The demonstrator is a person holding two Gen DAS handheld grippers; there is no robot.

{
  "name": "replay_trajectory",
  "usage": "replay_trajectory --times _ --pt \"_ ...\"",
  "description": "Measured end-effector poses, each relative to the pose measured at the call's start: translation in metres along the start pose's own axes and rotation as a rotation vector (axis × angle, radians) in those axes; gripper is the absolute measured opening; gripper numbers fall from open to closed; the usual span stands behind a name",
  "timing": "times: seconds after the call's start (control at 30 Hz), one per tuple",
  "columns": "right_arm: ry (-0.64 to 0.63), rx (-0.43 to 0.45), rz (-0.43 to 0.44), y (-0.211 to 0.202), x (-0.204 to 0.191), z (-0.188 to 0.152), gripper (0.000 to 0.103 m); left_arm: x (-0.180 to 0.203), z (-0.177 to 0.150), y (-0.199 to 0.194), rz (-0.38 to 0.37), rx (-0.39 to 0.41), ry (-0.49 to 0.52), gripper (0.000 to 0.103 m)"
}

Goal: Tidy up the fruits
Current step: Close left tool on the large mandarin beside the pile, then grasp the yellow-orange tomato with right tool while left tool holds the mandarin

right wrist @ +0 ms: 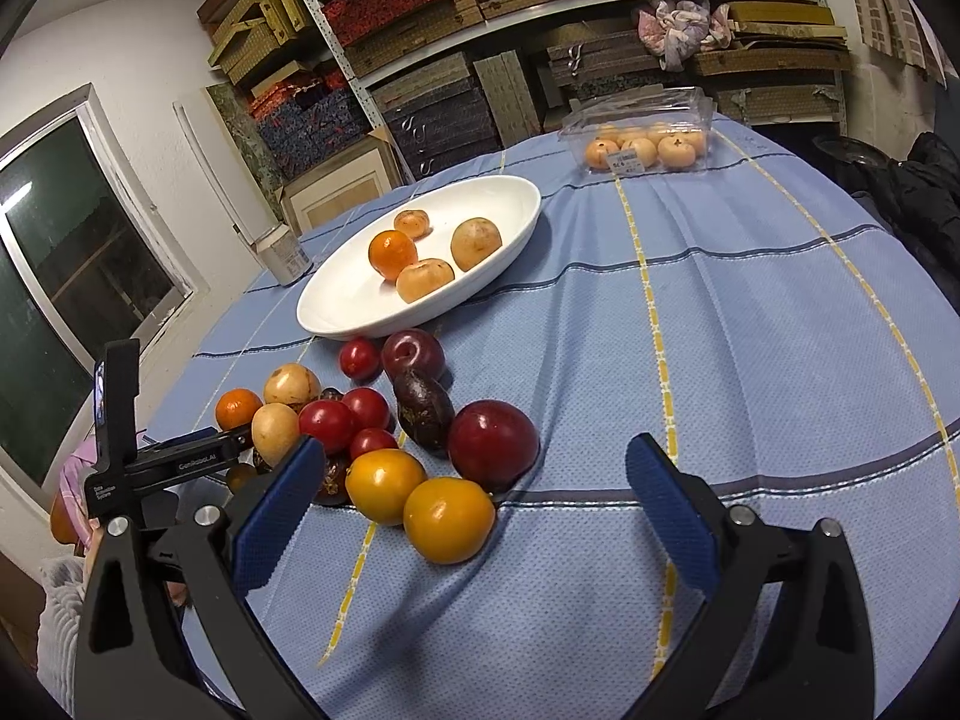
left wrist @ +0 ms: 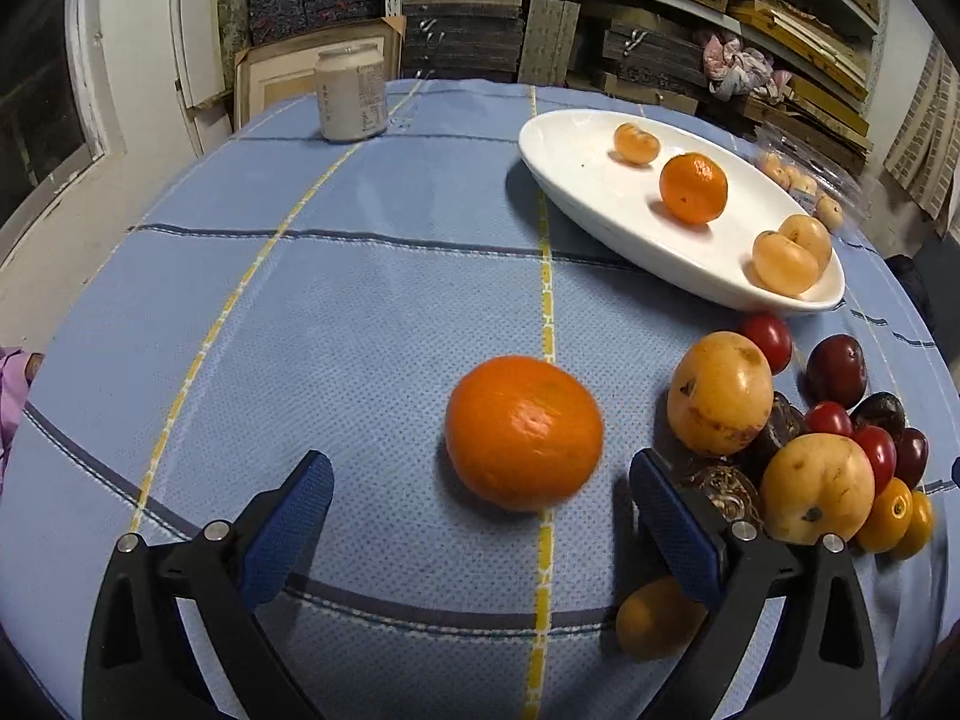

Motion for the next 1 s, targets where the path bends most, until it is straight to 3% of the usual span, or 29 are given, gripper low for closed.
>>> replay_trajectory --times 0.17,0.3,0.43,0.7,0.83,1.0 --pt "-0.007 -0.010 0.003 0.001 -0.001 -0.001 0.099 -0.006 0.012 -0.020 0.072 0.106 0.029 0.099" --pt "-0.010 -0.011 0.004 0.002 -0.002 -0.002 0.099 -0.003 0.012 -0.014 0.003 0.083 0.010 0.099" --pt "-0.008 -0.013 0.003 0.002 -0.002 -0.003 0.099 -0.002 0.009 -0.008 -0.027 0.057 0.006 0.082" --pt "-0.015 -0.020 0.002 0.004 -0.003 -0.005 0.099 -0.010 0.009 -0.008 -0.041 0.063 -0.034 0.069" --pt "-0.019 -0.023 -0.002 0.006 -0.003 -0.006 0.099 -0.005 0.007 -0.006 -0.061 0.053 -0.022 0.047" --pt "-0.043 -0.040 0.001 0.006 -0.005 -0.009 0.099 -0.001 0.005 -0.011 -0.060 0.061 -0.009 0.047"
Point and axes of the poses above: each gripper's, at about its wrist camera, not at the fingertips, and y roughly the way its jaws point, x to its right, z to its top, the point moved 10 cm from there along y, roughly the way its jaws point, and after that the axes turned 14 degrees about y, right-handed, at the moved point
